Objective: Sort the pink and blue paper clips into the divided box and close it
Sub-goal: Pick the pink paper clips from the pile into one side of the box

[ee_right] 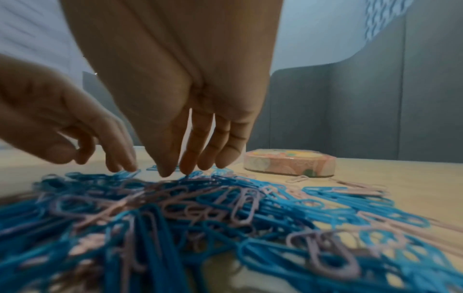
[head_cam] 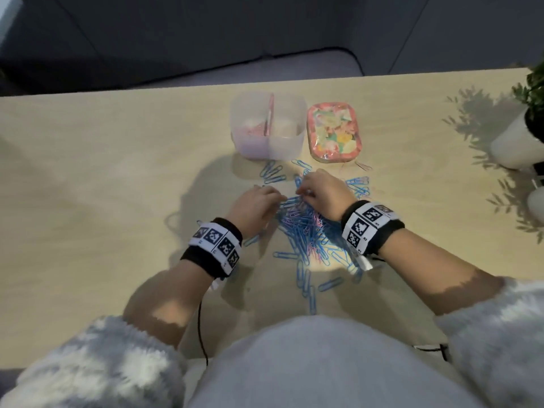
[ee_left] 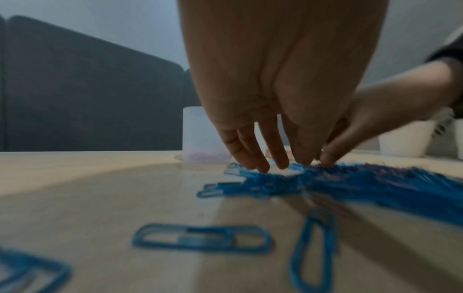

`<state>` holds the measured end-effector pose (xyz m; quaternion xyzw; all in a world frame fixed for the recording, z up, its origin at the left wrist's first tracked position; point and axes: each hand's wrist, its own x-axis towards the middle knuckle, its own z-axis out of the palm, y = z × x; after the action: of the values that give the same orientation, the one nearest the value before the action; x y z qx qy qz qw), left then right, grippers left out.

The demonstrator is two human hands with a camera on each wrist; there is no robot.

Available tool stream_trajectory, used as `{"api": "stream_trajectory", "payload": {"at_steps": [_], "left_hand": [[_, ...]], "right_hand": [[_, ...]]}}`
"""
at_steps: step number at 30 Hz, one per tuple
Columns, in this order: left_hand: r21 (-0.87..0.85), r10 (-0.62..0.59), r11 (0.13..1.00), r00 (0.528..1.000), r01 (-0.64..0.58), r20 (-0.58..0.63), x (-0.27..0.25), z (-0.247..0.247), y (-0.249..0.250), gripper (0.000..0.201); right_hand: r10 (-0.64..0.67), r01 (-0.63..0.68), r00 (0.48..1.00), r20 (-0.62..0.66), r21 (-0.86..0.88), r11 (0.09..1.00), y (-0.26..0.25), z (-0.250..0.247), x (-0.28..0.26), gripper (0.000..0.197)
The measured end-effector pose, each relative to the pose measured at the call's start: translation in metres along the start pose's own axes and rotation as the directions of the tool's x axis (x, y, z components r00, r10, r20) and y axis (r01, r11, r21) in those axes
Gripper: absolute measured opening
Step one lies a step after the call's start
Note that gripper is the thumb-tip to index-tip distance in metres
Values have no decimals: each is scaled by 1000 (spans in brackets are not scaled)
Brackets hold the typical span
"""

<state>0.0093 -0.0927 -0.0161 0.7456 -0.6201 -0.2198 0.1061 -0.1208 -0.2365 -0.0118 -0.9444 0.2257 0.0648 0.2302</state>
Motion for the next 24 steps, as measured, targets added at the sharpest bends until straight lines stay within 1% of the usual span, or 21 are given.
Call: {"api": "stream_trajectory", "payload": {"at_steps": [3,4,7,8,10,13,14,16,18,21,24], "left_hand": [[99,59,993,998,-60,12,-8,13,1,49],[114,61,992,998,-60,2,-11,14,-2,51],[117,-9,993,997,18,-71,-17,12,-13,51],[99,-34,994,995,43,-91,-18,9,-16,50],[101,-36,994,992,49,-123,-19,7,-23,44],[113,7,994,993,7,-120,-21,10,-22,18],[88,13,996,995,-4,-97,-21,11,-17,14],[23,-11,1000,1000,12,-21,-23,13,-7,17],[-21,-74,997,997,74,8,-23,17,1,19],[-83,-138,987,990,136,-17,-21,20,5,14],[-42,-176,984,984,176,-19,-18,18,6,16]], "right_hand": [[-13,16,1000,28,-105,994,1,0,1,21],[-8,12,999,32,-120,993,4,0,0,20],[26,-22,999,26,-134,991,14,-1,-7,19],[35,-31,999,20,-139,990,17,-1,-9,19],[30,-28,1000,10,-149,988,17,-2,-12,21],[-27,28,1000,14,-113,993,14,1,-11,25],[-54,56,998,20,-106,993,13,3,-10,25],[-93,97,995,34,-119,988,10,5,-8,22],[-111,117,993,48,-146,982,8,6,-6,18],[-92,101,994,64,-160,982,6,8,-5,18],[-54,67,994,97,-141,988,9,7,-6,16]]}}
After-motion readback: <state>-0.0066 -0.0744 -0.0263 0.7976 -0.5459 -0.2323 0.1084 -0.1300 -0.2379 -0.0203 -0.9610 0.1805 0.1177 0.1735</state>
